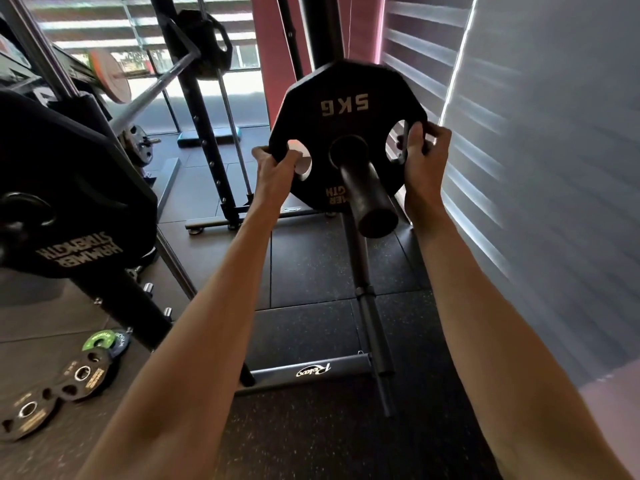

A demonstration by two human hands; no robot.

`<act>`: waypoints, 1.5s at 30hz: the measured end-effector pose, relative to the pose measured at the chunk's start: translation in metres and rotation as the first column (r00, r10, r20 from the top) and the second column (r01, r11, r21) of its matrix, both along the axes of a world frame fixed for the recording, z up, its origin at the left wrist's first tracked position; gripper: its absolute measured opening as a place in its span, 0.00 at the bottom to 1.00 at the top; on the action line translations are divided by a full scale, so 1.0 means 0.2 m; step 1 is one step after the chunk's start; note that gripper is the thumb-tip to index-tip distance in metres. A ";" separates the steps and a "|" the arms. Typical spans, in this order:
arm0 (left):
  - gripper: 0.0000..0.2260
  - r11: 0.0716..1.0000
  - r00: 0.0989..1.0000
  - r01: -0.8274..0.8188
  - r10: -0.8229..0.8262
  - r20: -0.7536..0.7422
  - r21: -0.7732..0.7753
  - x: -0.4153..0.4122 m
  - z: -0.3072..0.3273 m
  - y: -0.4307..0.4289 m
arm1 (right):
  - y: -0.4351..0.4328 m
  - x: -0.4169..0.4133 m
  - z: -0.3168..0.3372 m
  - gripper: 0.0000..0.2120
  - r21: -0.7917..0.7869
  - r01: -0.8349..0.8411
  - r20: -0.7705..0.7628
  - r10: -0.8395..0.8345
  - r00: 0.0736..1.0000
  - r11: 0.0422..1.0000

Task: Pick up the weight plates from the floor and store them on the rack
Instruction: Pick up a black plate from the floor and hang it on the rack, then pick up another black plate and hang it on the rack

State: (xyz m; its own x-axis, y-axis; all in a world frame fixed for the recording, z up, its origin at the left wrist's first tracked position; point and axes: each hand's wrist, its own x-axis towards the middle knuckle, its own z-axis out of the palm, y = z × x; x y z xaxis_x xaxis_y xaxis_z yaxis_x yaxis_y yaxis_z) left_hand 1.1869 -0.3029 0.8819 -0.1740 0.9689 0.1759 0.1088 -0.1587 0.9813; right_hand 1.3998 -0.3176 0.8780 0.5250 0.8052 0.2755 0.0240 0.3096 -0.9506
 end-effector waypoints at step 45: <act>0.12 0.162 0.704 -0.600 0.572 -0.421 -0.783 -2.96 -1.81 -2.72 | -1.84 -3.76 -1.88 0.12 -0.984 -0.172 0.080 0.761 -0.644 -0.043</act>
State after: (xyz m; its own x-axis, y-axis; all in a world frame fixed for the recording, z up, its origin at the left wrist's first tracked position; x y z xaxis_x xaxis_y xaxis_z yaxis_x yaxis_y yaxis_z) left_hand 0.5943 -0.8465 0.5207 -0.7708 0.1991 -0.6052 -0.2004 0.8259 0.5270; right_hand 0.6487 -0.6847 0.5013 -0.6824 0.1865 -0.7068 0.6395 0.6208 -0.4535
